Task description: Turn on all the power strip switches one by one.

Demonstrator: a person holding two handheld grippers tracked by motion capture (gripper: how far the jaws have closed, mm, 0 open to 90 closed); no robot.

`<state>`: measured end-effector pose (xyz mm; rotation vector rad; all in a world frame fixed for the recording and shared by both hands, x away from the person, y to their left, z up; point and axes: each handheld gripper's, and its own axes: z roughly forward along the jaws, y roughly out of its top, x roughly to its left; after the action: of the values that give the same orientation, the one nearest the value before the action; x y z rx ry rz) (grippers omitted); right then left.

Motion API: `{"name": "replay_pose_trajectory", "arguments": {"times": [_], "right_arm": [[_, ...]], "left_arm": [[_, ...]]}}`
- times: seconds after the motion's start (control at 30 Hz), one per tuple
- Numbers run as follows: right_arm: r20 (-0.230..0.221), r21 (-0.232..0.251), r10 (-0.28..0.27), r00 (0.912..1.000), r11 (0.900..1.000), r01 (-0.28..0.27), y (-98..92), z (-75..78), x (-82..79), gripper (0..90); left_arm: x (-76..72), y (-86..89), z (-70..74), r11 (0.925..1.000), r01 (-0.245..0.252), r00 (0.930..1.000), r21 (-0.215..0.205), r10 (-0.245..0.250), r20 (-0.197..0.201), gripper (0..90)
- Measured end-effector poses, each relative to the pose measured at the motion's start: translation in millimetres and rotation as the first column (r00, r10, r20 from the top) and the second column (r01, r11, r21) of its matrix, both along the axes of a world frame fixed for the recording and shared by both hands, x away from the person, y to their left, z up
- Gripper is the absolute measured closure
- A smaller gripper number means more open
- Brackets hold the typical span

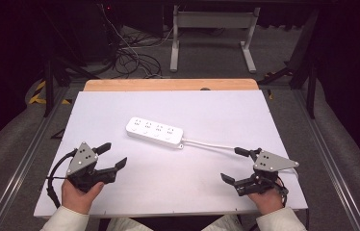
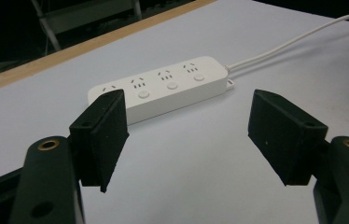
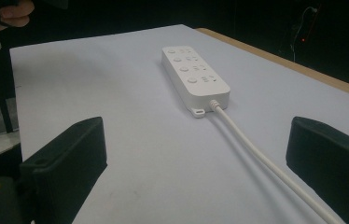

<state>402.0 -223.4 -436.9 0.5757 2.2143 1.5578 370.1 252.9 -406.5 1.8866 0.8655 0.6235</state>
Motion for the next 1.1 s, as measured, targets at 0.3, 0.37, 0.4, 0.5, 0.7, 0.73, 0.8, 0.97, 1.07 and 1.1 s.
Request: {"name": "replay_pose_trajectory", "arguments": {"times": [0.3, 0.37, 0.4, 0.5, 0.7, 0.73, 0.8, 0.97, 1.07, 1.1], "right_arm": [[-0.008, -0.004, 0.008, 0.9999, 1.0, -0.009, 1.5, -1.1, 0.4, 5.8], [-0.008, -0.004, 0.009, 0.9999, 1.0, -0.009, 1.5, -1.2, 0.3, 5.8], [-0.009, -0.005, 0.01, 0.9999, 1.0, -0.01, 1.5, -1.4, 0.2, 5.9], [-0.01, -0.006, 0.011, 0.9999, 1.0, -0.011, 1.7, -1.6, 0.3, 5.9], [-0.011, -0.007, 0.013, 0.9999, 1.0, -0.013, 2.0, -1.8, 0.3, 5.9], [-0.012, -0.008, 0.013, 0.9998, 1.0, -0.013, 2.1, -1.9, 0.4, 5.9], [-0.015, -0.008, 0.013, 0.9998, 1.0, -0.013, 2.2, -2.2, 0.5, 5.9], [-0.015, -0.011, 0.015, 0.9998, 1.0, -0.015, 2.1, -2.6, 1.0, 5.9], [-0.015, -0.01, 0.015, 0.9998, 1.0, -0.015, 2.0, -2.6, 0.9, 6.0], [-0.017, -0.009, 0.017, 0.9997, 1.0, -0.017, 1.8, -2.6, 1.0, 6.0]], "left_arm": [[16.2, -5.4, 9.5, 0.9997, 0.008, 0.9999, 0.025, -0.008, -0.012, 32.6], [21.1, -6.9, 11.0, 0.9994, 0.005, 0.9999, 0.036, -0.004, -0.016, 33.4], [23.0, -8.6, 11.4, 0.9994, 0.0, 0.9998, 0.035, 0.0, -0.02, 34.2], [28.9, -11.0, 14.1, 0.9994, 0.005, 0.9998, 0.035, -0.004, -0.021, 34.3], [41.3, -17.4, 22.8, 0.9993, 0.012, 0.9997, 0.035, -0.011, -0.021, 35.1], [43.8, -17.7, 23.9, 0.9992, 0.015, 0.9997, 0.037, -0.014, -0.022, 35.0], [48.9, -19.0, 25.3, 0.9981, 0.014, 0.9995, 0.06, -0.012, -0.03, 34.9], [59.0, -23.3, 29.0, 0.9973, 0.002, 0.9999, 0.073, -0.001, -0.017, 36.1], [64.2, -25.4, 30.4, 0.9955, -0.001, 0.9998, 0.094, 0.003, -0.02, 37.2], [65.7, -26.4, 30.5, 0.9958, -0.003, 0.9997, 0.092, 0.005, -0.024, 38.8]]}}
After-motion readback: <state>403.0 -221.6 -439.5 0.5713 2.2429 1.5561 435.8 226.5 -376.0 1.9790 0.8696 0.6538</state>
